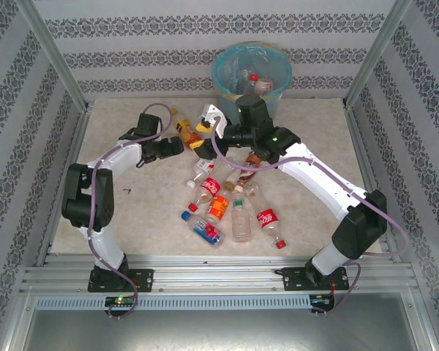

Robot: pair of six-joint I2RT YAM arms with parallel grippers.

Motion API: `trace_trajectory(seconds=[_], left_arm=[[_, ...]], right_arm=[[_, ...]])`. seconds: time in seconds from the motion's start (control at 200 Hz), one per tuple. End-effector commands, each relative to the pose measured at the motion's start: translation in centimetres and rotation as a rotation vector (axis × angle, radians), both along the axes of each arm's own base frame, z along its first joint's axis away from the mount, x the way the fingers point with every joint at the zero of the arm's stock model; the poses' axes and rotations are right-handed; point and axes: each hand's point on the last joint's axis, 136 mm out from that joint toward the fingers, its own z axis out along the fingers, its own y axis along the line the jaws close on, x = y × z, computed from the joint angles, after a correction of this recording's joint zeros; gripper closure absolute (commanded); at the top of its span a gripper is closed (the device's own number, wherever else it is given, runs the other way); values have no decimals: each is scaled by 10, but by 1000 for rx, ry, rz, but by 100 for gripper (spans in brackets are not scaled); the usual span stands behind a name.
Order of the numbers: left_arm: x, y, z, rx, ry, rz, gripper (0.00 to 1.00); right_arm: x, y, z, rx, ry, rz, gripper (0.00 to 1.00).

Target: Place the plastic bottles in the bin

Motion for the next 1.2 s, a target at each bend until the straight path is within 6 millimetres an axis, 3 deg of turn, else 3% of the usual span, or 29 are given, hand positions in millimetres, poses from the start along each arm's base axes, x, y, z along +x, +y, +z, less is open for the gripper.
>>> trace_trajectory(seconds=[0.0, 0.12, 0.38, 0.669, 0.854, 1.199], left_arm=[[1, -1, -2, -23, 32, 8, 5], [10, -6, -6, -46, 37, 9, 6], [53, -14, 6, -56, -4, 1, 8], [91, -31, -5, -17, 9, -20, 8], [100, -45, -15, 16, 20, -58, 8], [93, -68, -36, 65, 78, -153, 8]], right_arm=[[10, 5, -3, 14, 44, -57, 38], [11, 6, -2, 22, 61, -61, 38], [9, 9, -4, 7, 56, -76, 38], [7, 8, -2, 3, 48, -84, 38], [6, 6, -3, -9, 41, -93, 38], [5, 8, -5, -16, 43, -91, 38]])
